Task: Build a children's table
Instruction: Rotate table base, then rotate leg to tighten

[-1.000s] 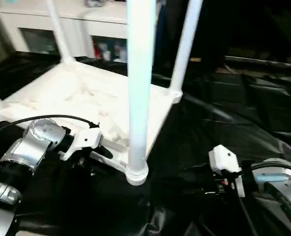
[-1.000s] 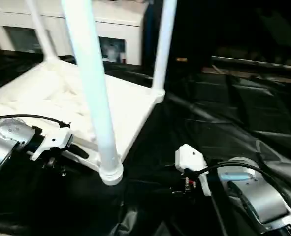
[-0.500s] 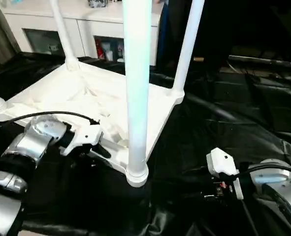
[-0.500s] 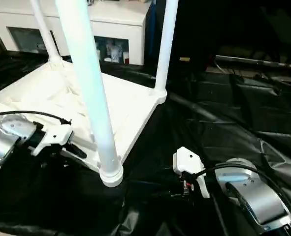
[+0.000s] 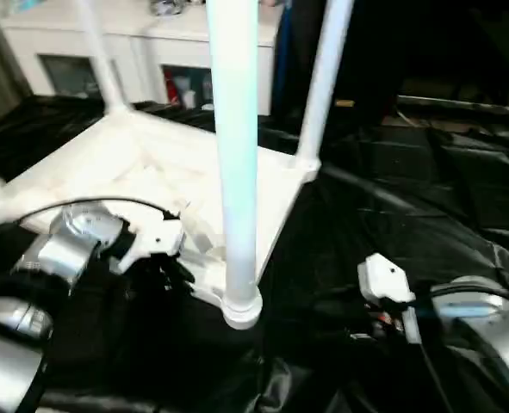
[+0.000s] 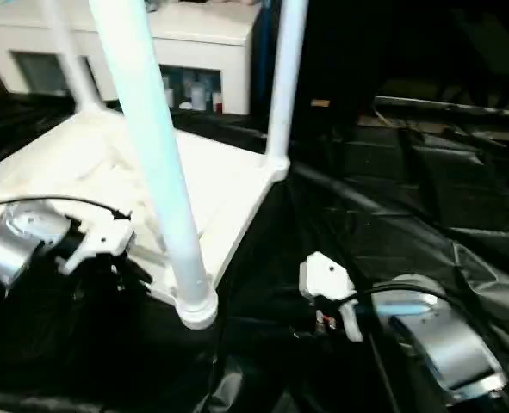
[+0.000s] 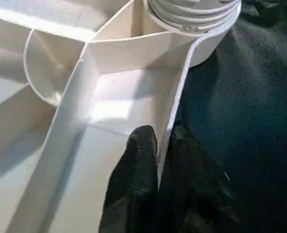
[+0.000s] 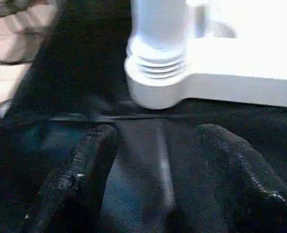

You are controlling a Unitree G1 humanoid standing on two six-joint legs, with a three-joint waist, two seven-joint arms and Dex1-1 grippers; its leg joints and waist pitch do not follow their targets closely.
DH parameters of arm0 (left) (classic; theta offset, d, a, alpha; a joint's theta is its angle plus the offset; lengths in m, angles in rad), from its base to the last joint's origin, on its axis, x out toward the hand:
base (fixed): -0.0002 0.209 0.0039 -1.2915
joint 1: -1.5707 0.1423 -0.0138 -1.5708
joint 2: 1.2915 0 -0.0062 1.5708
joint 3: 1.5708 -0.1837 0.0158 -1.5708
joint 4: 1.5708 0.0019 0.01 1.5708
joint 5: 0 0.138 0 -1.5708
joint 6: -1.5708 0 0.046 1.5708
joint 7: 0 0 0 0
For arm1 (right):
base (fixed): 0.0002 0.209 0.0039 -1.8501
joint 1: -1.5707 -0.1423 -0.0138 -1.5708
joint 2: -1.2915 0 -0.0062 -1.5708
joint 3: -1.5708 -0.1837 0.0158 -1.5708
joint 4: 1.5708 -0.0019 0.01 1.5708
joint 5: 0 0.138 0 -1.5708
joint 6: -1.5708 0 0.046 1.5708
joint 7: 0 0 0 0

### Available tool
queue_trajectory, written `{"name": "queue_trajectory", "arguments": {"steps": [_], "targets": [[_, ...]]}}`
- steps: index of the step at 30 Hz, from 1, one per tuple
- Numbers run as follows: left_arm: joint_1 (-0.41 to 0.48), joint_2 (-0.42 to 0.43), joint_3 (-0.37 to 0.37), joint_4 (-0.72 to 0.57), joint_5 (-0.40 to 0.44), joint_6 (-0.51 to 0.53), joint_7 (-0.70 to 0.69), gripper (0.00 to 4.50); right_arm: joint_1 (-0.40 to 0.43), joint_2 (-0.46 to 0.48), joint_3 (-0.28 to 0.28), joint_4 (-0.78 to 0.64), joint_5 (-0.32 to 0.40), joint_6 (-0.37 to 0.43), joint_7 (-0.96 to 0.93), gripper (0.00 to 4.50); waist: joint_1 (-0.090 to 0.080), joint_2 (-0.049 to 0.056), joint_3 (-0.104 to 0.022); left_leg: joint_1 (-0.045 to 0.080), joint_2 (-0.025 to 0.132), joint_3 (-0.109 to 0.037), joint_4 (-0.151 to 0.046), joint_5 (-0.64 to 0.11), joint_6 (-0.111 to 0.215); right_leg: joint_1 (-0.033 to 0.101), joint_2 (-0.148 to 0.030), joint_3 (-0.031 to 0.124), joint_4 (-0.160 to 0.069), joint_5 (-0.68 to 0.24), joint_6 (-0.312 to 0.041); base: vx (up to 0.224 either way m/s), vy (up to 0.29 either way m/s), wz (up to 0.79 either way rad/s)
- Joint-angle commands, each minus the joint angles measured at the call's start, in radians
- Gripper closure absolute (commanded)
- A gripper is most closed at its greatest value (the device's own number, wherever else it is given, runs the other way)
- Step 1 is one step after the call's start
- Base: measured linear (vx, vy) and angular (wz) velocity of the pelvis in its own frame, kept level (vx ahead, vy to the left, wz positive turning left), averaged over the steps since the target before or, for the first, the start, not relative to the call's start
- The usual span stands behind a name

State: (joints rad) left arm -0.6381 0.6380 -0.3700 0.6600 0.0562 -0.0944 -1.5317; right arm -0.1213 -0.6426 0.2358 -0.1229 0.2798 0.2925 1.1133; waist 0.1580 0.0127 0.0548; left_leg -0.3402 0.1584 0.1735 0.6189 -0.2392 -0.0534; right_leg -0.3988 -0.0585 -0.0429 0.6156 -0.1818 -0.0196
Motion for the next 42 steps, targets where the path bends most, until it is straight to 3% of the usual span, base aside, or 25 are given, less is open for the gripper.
{"name": "queue_trajectory", "arguments": {"steps": [1, 8, 9, 10, 12, 15, 16, 17, 18, 19, 22, 24, 28, 30, 32, 36, 39, 42], "targets": [[0.047, -0.014, -0.013, -0.022, 0.029, 0.132, 0.083, 4.31, -0.034, 0.024, -0.038, 0.042, -0.032, -0.019, -0.074, 1.48, 0.001, -0.005, -0.051, -0.002, 0.082, -0.034, -0.098, -0.169, -0.009, 0.044, -0.113, 0.057, -0.067, -0.256, -0.24, 0.0, 0.0, 0.0], [0.11, -0.1, 0.052, -0.166, 0.018, 0.356, 0.281, 4.46, -0.075, 0.102, -0.085, 0.121, -0.046, 0.008, -0.225, 1.48, -0.01, -0.011, -0.046, -0.003, 0.076, -0.035, -0.097, -0.171, 0.011, 0.042, -0.112, 0.056, -0.083, -0.377, -0.198, 0.0, 0.0, 0.0], [0.13, -0.12, 0.063, -0.202, 0.022, 0.387, 0.325, 4.48, -0.079, 0.111, -0.087, 0.135, -0.051, -0.002, -0.239, 1.48, -0.012, -0.016, -0.045, -0.003, 0.076, -0.033, -0.096, -0.169, 0.014, 0.041, -0.11, 0.057, -0.084, -0.38, -0.193, 0.0, 0.0, 0.0], [0.148, -0.13, 0.065, -0.228, 0.021, 0.382, 0.341, 4.48, -0.08, 0.116, -0.086, 0.141, -0.057, -0.007, -0.247, 1.48, -0.014, -0.014, -0.045, -0.006, 0.075, -0.034, -0.097, -0.165, 0.019, 0.041, -0.11, 0.056, -0.084, -0.383, -0.191, 0.0, 0.0, 0.0], [0.178, -0.148, 0.065, -0.279, 0.012, 0.378, 0.359, 4.48, -0.081, 0.127, -0.087, 0.15, -0.063, -0.013, -0.26, 1.48, -0.018, -0.021, -0.045, -0.01, 0.075, -0.035, -0.099, -0.156, 0.028, 0.043, -0.109, 0.055, -0.083, -0.384, -0.179, 0.0, 0.0, 0.0], [0.215, -0.181, 0.057, -0.348, 0.008, 0.303, 0.391, 4.48, -0.084, 0.153, -0.091, 0.149, -0.062, -0.02, -0.284, 1.48, -0.022, -0.025, -0.043, -0.006, 0.075, -0.032, -0.099, -0.157, 0.041, 0.036, -0.105, 0.056, -0.087, -0.374, -0.174, 0.0, 0.0, 0.0], [0.22, -0.185, 0.055, -0.362, 0.009, 0.305, 0.394, 4.48, -0.085, 0.157, -0.092, 0.149, -0.061, -0.021, -0.287, 1.48, -0.021, -0.023, -0.045, -0.004, 0.076, -0.032, -0.098, -0.151, 0.042, 0.035, -0.104, 0.056, -0.085, -0.359, -0.177, 0.0, 0.0, 0.0], [0.221, -0.186, 0.055, -0.364, 0.009, 0.305, 0.394, 4.48, -0.085, 0.158, -0.092, 0.149, -0.061, -0.021, -0.288, 1.48, -0.022, -0.029, -0.045, -0.003, 0.077, -0.03, -0.099, -0.143, 0.045, 0.034, -0.102, 0.056, -0.084, -0.341, -0.179, 0.0, 0.0, 0.0], [0.219, -0.193, 0.048, -0.373, 0.025, 0.323, 0.42, 4.48, -0.086, 0.165, -0.092, 0.145, -0.049, -0.013, -0.285, 1.48, -0.019, -0.025, -0.045, -0.004, 0.077, -0.03, -0.099, -0.131, 0.047, 0.034, -0.101, 0.056, -0.08, -0.306, -0.188, 0.0, 0.0, 0.0], [0.217, -0.194, 0.044, -0.374, 0.03, 0.329, 0.427, 4.5, -0.086, 0.167, -0.091, 0.145, -0.048, -0.012, -0.284, 1.31, -0.018, -0.036, -0.045, -0.001, 0.076, -0.027, -0.097, -0.121, 0.054, 0.032, -0.1, 0.056, -0.078, -0.281, -0.192, 0.0, 0.0, 0.0], [0.208, -0.202, 0.037, -0.372, 0.037, 0.348, 0.441, 4.5, -0.089, 0.173, -0.085, 0.143, -0.041, -0.008, -0.277, 1.21, -0.017, -0.034, -0.043, 0.001, 0.075, -0.024, -0.095, -0.105, 0.064, 0.03, -0.099, 0.056, -0.074, -0.227, -0.213, 0.0, 0.0, 0.0], [0.204, -0.207, 0.031, -0.376, 0.034, 0.371, 0.434, 4.5, -0.107, 0.178, -0.05, 0.158, -0.078, -0.032, -0.279, 0.97, -0.019, -0.042, -0.041, -0.001, 0.075, -0.023, -0.097, -0.113, 0.064, 0.031, -0.099, 0.055, -0.075, -0.239, -0.21, 0.0, 0.0, 0.0], [0.202, -0.214, 0.03, -0.377, 0.032, 0.383, 0.443, 4.5, -0.137, 0.187, -0.017, 0.217, -0.151, -0.076, -0.313, 0.65, -0.023, -0.042, -0.034, 0.003, 0.077, -0.026, -0.103, -0.164, 0.034, 0.026, -0.103, 0.057, -0.087, -0.343, -0.183, 0.0, 0.0, 0.0], [0.199, -0.214, 0.029, -0.373, 0.029, 0.385, 0.445, 4.5, -0.152, 0.206, -0.014, 0.233, -0.144, -0.074, -0.313, 0.65, -0.023, -0.044, -0.034, 0.007, 0.076, -0.024, -0.103, -0.173, 0.031, 0.022, -0.103, 0.059, -0.089, -0.344, -0.185, 0.0, 0.0, 0.0], [0.198, -0.212, 0.028, -0.375, 0.026, 0.39, 0.447, 4.5, -0.163, 0.228, -0.018, 0.243, -0.129, -0.072, -0.315, 0.65, -0.024, -0.046, -0.034, -0.002, 0.078, -0.028, -0.105, -0.156, 0.033, 0.029, -0.103, 0.057, -0.083, -0.308, -0.185, 0.0, 0.0, 0.0], [0.198, -0.209, 0.028, -0.382, 0.021, 0.401, 0.443, 4.5, -0.175, 0.249, -0.02, 0.257, -0.117, -0.072, -0.316, 0.65, -0.023, -0.045, -0.034, 0.0, 0.078, -0.027, -0.105, -0.151, 0.033, 0.028, -0.105, 0.058, -0.082, -0.295, -0.191, 0.0, 0.0, 0.0], [0.198, -0.205, 0.029, -0.381, 0.021, 0.403, 0.439, 4.5, -0.179, 0.258, -0.012, 0.278, -0.126, -0.086, -0.306, 0.65, -0.025, -0.046, -0.033, -0.005, 0.078, -0.028, -0.106, -0.142, 0.034, 0.031, -0.105, 0.057, -0.079, -0.282, -0.192, 0.0, 0.0, 0.0], [0.197, -0.203, 0.028, -0.378, 0.02, 0.402, 0.438, 4.5, -0.183, 0.262, -0.012, 0.292, -0.134, -0.093, -0.303, 0.93, -0.026, -0.047, -0.033, -0.005, 0.078, -0.029, -0.107, -0.145, 0.033, 0.032, -0.106, 0.058, -0.081, -0.289, -0.19, 0.0, 0.0, 0.0]]}}
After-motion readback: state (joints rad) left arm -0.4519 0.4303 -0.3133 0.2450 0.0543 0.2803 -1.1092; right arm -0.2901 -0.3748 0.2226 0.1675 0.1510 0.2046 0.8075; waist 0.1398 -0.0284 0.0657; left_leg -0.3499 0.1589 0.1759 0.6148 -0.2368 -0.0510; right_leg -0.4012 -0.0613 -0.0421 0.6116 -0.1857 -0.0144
